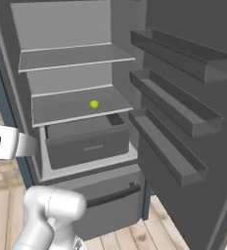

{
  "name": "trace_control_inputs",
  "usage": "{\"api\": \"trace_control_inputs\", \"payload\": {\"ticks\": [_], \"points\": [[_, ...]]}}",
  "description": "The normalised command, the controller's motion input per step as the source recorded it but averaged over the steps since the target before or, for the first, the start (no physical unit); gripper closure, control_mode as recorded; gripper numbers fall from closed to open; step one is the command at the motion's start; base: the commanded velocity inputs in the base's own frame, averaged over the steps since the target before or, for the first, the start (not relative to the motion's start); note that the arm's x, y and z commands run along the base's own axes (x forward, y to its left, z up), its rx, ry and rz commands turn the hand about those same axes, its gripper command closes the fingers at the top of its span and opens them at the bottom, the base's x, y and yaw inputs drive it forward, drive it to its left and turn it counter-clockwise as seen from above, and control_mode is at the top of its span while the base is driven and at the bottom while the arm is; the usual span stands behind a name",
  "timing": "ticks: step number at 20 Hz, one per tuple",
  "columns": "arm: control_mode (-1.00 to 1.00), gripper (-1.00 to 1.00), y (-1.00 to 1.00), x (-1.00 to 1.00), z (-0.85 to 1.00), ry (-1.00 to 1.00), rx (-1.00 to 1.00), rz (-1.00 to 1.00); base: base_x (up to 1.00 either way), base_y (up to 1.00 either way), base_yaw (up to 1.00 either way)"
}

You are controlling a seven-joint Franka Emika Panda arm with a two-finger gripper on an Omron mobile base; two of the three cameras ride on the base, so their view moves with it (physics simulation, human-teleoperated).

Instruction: Retrieve the tangerine and pear from the fridge and place them into the bowl on the dining table.

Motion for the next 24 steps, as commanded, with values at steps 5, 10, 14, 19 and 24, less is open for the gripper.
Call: {"api": "trace_control_inputs", "payload": {"ticks": [5, 10, 14, 19, 24], "points": [[1.0, -1.0, 0.0, 0.0, 0.0, 0.0, 0.0, 0.0, 0.46, -0.13, 0.22], [1.0, -1.0, 0.0, 0.0, 0.0, 0.0, 0.0, 0.0, 0.25, -0.29, 0.22], [1.0, -1.0, 0.0, 0.0, 0.0, 0.0, 0.0, 0.0, 0.14, -0.3, 0.24], [1.0, -1.0, 0.0, 0.0, 0.0, 0.0, 0.0, 0.0, 0.16, -0.22, 0.22], [1.0, -1.0, 0.0, 0.0, 0.0, 0.0, 0.0, 0.0, 0.07, -0.29, 0.21]]}}
